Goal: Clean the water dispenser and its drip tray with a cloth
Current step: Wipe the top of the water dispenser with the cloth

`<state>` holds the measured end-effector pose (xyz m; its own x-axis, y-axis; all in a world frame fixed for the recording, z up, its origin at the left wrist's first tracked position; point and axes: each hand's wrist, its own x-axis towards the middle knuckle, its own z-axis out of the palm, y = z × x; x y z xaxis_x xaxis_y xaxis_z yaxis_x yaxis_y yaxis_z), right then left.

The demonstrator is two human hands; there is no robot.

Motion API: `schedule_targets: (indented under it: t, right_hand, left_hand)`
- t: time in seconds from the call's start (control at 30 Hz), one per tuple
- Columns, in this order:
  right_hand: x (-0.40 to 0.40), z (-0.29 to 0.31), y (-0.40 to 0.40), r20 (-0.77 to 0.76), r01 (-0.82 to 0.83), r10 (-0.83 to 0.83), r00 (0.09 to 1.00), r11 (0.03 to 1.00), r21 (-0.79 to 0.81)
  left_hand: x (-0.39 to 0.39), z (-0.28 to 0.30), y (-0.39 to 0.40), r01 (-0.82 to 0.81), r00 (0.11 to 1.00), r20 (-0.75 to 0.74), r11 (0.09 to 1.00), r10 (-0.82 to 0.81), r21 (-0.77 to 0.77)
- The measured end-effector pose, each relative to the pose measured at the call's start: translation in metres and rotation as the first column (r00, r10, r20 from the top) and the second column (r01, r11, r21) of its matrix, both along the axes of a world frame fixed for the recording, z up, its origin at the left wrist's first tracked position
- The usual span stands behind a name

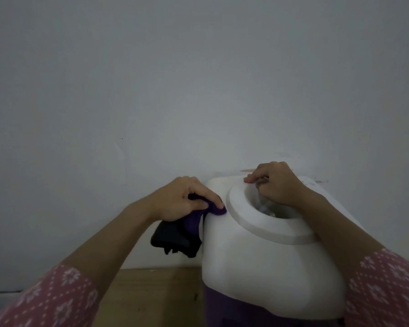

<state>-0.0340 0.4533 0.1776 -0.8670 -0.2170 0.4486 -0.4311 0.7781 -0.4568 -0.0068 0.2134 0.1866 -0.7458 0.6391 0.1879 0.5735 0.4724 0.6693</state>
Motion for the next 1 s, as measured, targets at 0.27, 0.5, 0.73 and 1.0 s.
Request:
schedule_targets:
  t: [0.27, 0.5, 0.73, 1.0]
  right_hand:
    - [0.002, -0.002, 0.002, 0.027, -0.002, 0.002, 1.000, 1.000, -0.007]
    - [0.003, -0.004, 0.003, 0.010, -0.002, 0.002, 1.000, 1.000, 0.003]
    - [-0.001, -0.003, 0.005, 0.040, 0.008, -0.010, 0.999, 0.999, 0.034]
    - [0.001, -0.001, 0.006, 0.049, 0.051, -0.047, 0.998, 0.996, -0.075]
  left_hand:
    - [-0.019, 0.012, 0.029, -0.332, 0.938, 0.142, 0.694, 0.317, 0.639]
    - [-0.014, -0.035, 0.051, -0.238, 0.969, 0.150, 0.905, 0.196, 0.353]
    - [-0.042, -0.025, 0.061, -0.269, 0.958, 0.132, 0.958, 0.255, 0.102]
    - [-0.046, -0.016, 0.067, -0.260, 0.964, 0.066, 0.963, 0.256, 0.063]
